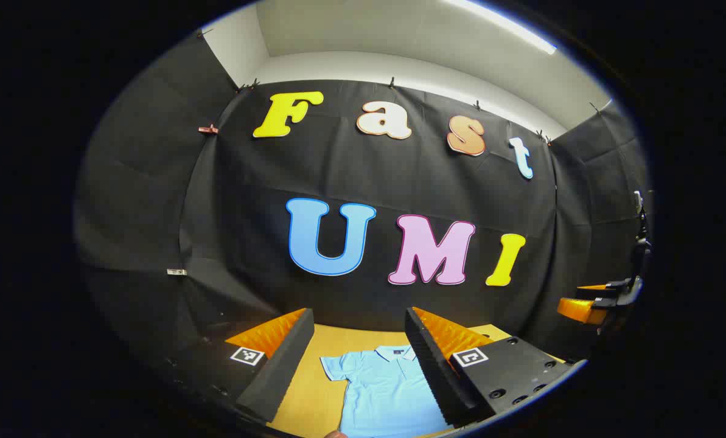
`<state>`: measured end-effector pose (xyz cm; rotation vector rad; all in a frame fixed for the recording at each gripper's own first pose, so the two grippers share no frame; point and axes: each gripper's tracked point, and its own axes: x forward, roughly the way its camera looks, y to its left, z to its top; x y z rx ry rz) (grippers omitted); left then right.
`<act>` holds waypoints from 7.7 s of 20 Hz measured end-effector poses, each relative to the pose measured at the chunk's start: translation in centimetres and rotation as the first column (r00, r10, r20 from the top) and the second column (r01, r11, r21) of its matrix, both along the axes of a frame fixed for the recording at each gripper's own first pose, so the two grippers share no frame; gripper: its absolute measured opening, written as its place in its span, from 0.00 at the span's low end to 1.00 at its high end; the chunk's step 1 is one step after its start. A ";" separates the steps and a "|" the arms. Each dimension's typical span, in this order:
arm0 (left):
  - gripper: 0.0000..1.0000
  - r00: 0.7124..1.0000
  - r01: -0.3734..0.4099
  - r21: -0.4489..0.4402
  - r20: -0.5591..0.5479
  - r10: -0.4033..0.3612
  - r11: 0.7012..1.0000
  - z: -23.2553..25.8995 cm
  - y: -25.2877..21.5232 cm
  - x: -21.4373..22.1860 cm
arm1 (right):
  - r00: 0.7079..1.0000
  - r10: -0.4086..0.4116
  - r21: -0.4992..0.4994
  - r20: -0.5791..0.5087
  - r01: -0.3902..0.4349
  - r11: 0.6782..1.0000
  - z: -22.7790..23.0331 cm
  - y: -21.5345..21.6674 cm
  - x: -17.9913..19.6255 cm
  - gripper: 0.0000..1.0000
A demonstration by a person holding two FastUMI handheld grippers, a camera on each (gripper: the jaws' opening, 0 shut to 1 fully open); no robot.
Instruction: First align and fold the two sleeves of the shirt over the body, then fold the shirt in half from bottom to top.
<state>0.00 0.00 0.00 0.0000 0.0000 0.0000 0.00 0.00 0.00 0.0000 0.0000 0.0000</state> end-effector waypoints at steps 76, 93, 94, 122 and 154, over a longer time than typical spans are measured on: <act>0.97 0.926 -0.194 0.044 -0.321 0.198 0.980 -13.5 0.2 21.0 | 0.622 0.342 0.293 -0.704 -0.184 0.938 -40.4 -0.8 31.3 0.07; 0.97 0.681 -0.128 0.128 -0.710 0.181 0.983 -39.9 12.0 32.6 | 0.704 0.317 0.359 -0.636 -0.094 0.929 -33.5 -7.0 24.6 0.53; 0.97 0.665 -0.124 0.145 -0.722 0.191 0.982 -40.7 12.3 32.9 | 0.701 0.304 0.354 -0.645 -0.078 0.932 -33.9 -7.7 24.0 0.63; 0.06 0.713 0.174 -0.034 -0.685 -0.150 0.984 -37.9 1.1 34.3 | 0.694 0.267 0.377 -0.669 0.007 0.926 -35.7 -9.4 22.2 0.68; 0.97 0.254 0.080 -0.190 -0.945 -0.204 0.979 -41.7 3.5 0.1 | 0.513 0.431 0.463 -0.743 -0.071 0.883 -38.4 -2.1 0.9 0.97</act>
